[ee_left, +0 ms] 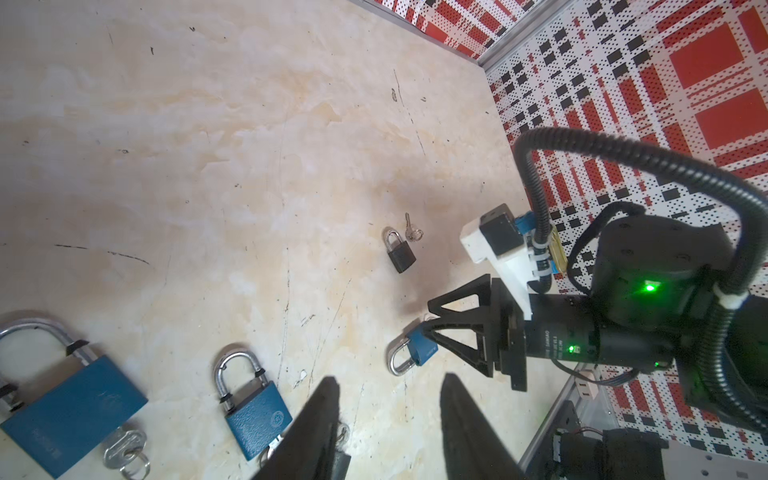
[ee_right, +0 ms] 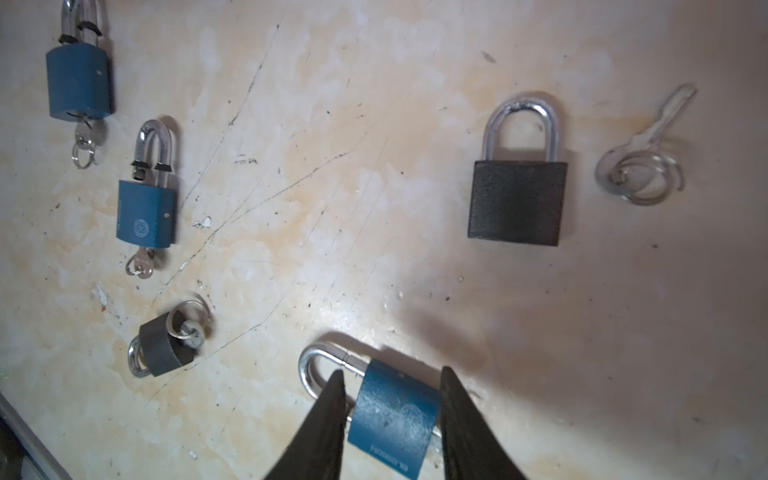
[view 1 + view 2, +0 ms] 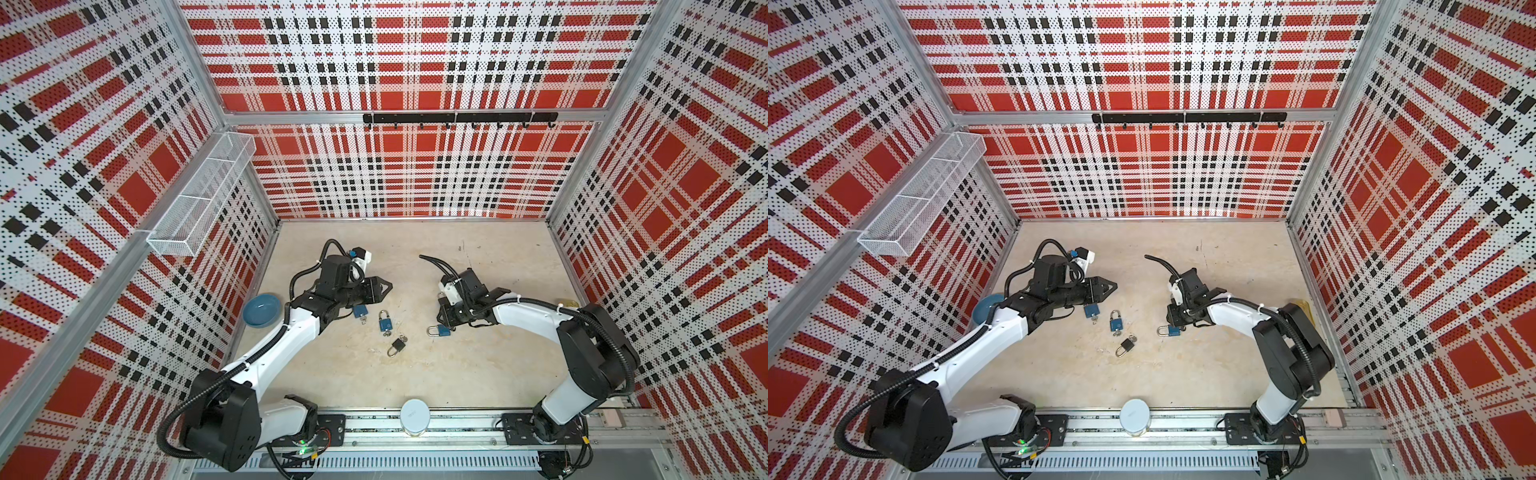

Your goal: Lock with the key

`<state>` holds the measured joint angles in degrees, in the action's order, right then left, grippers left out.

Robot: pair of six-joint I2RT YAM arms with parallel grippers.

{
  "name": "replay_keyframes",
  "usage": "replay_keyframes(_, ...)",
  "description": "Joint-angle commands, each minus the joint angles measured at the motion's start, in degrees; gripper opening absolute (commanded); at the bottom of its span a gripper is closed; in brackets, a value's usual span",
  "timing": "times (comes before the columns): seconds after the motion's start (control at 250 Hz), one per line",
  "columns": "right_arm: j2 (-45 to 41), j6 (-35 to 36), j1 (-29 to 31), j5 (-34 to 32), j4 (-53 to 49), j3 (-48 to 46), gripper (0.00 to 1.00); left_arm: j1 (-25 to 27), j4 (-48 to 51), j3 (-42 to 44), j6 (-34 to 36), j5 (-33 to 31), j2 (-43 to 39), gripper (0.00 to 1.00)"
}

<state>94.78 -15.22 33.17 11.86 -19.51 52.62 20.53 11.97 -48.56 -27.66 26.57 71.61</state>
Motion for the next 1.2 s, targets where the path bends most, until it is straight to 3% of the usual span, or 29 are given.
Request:
replay_keyframes(0.0, 1.1, 2.3, -0.2, 1.4, 2.1, 0.7, 0.41, -0.5, -0.9, 0.1, -0.1, 0.3, -1.5, 0.44)
replay_keyframes(0.636, 2.2, 2.0, -0.4, 5.8, 5.3, -3.0, 0.48, -0.5, -1.2, 0.6, -0.1, 0.7, -1.9, 0.44)
replay_keyframes(0.98, -2.3, 1.3, -0.4, 6.3, 4.5, -7.1, 0.48, -0.5, -1.2, 0.5, -0.2, 0.9, -1.7, 0.43)
replay_keyframes(1.192, -5.2, 1.7, 0.7, 3.3, 3.4, -8.0, 0.51, -0.5, -1.8, 0.5, -0.5, 1.1, -1.4, 0.44)
